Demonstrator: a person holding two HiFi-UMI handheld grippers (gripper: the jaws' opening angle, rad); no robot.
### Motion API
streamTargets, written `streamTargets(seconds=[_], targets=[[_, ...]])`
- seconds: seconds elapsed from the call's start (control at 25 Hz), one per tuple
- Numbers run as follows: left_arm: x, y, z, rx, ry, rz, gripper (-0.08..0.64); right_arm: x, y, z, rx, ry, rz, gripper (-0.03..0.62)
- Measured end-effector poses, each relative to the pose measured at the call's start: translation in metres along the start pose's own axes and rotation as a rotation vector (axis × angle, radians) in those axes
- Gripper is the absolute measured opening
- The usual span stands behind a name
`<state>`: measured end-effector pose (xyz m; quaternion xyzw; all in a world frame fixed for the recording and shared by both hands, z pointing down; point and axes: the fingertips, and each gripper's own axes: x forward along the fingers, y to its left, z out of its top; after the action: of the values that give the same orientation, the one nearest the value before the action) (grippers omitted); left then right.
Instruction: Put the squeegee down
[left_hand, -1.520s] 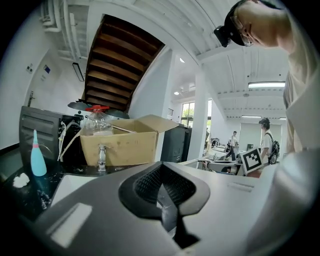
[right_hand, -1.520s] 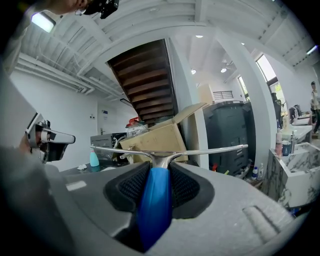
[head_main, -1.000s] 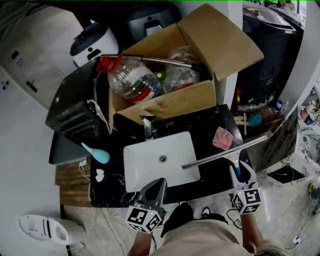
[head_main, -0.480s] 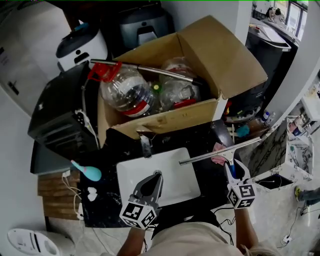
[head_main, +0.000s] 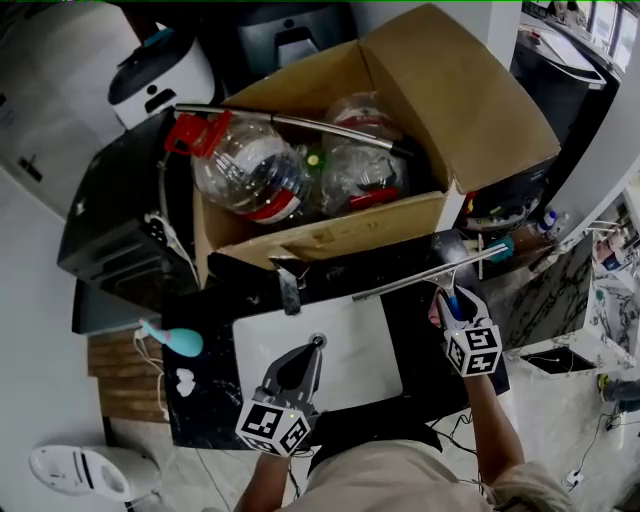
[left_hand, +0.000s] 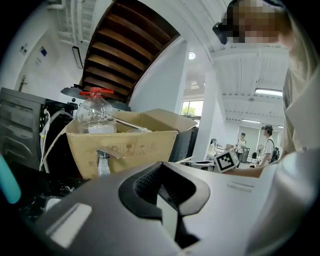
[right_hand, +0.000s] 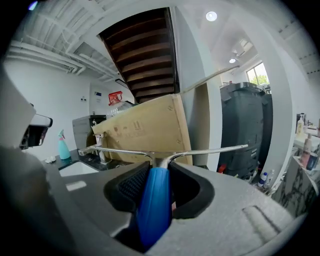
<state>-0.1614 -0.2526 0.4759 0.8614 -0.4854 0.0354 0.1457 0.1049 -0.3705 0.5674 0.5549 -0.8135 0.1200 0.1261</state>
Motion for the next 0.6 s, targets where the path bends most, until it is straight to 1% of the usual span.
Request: streamTargets(seconds=[0.24,0.48,0.6], targets=[[0.011,-0.005,-0.010,-0.004,0.024,0.038,0.015,0.058,-0.010,-0.030,0.039,0.100,0.052,0.130],[0.010,-0.002,-0.015,-0.025,0.035,0.082,0.015,0.093,-0.012,-0.056,0.017,0.216,0.039,0.130],[0.009,0.004,-0.015,-0.030,0.038,0.102,0.015,0.103,-0.012,-0.069,0.030,0.271,0.040,0.130]])
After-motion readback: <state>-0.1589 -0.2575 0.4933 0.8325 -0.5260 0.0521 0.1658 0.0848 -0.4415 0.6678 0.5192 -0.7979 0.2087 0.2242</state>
